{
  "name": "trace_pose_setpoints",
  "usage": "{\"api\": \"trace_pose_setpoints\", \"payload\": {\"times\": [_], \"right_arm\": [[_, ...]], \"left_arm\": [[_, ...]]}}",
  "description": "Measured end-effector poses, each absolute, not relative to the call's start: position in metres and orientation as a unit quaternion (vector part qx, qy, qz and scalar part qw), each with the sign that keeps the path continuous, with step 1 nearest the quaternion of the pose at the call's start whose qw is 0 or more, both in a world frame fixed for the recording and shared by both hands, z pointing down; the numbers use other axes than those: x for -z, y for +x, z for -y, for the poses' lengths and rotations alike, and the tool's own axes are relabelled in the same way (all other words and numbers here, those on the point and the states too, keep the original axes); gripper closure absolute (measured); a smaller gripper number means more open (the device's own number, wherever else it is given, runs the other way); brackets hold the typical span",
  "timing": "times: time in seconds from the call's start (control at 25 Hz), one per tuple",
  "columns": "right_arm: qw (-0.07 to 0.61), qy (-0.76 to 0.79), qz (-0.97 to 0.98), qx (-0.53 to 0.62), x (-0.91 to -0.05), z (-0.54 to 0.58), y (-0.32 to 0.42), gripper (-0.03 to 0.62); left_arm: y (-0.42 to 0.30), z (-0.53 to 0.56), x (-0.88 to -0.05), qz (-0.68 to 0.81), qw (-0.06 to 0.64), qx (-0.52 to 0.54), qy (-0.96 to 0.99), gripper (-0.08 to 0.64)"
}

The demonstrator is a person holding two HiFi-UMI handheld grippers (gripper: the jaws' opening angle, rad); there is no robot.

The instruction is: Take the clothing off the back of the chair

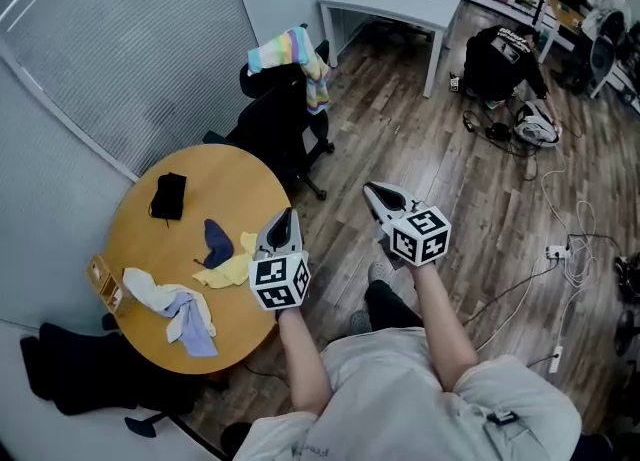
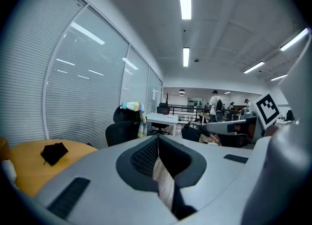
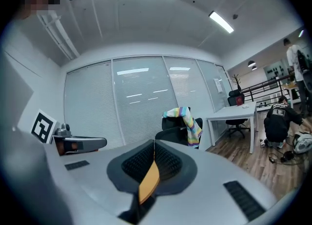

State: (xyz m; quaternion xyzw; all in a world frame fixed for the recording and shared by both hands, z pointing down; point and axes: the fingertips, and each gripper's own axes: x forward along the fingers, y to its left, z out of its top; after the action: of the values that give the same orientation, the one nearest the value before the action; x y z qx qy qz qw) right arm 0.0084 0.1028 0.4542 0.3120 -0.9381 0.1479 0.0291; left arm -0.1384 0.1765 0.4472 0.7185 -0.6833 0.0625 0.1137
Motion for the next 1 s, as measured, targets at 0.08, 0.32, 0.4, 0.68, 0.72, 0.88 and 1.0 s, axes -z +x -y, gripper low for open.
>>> {"api": "trace_pose_setpoints", "payload": {"times": [0.08,0.32,0.4,0.68,0.72,0.88,1.0], "right_arm": [[0.029,0.307,0.938,-0.157,-0.459,-0.099,0.008,0.568],[0.032,0.301,0.938,-0.168,-0.465,-0.078,-0.002,0.568],[0.033,0.298,0.939,-0.168,-0.464,-0.071,-0.007,0.568],[0.039,0.297,0.938,-0.172,-0.469,-0.034,-0.013,0.566],[0.039,0.297,0.938,-0.173,-0.469,-0.026,-0.014,0.566],[0.037,0.294,0.938,-0.177,-0.469,0.008,-0.023,0.566],[0.034,0.288,0.94,-0.179,-0.466,0.036,-0.034,0.566]], "left_arm": [[-0.142,-0.174,-0.45,0.688,0.114,-0.065,0.714,0.532],[-0.156,-0.156,-0.449,0.696,0.113,-0.066,0.706,0.532],[-0.16,-0.148,-0.448,0.698,0.113,-0.066,0.704,0.532],[-0.162,-0.11,-0.454,0.691,0.121,-0.074,0.708,0.532],[-0.162,-0.102,-0.454,0.69,0.121,-0.076,0.709,0.532],[-0.17,-0.072,-0.452,0.689,0.117,-0.082,0.71,0.532],[-0.181,-0.047,-0.447,0.695,0.113,-0.085,0.705,0.532]]}}
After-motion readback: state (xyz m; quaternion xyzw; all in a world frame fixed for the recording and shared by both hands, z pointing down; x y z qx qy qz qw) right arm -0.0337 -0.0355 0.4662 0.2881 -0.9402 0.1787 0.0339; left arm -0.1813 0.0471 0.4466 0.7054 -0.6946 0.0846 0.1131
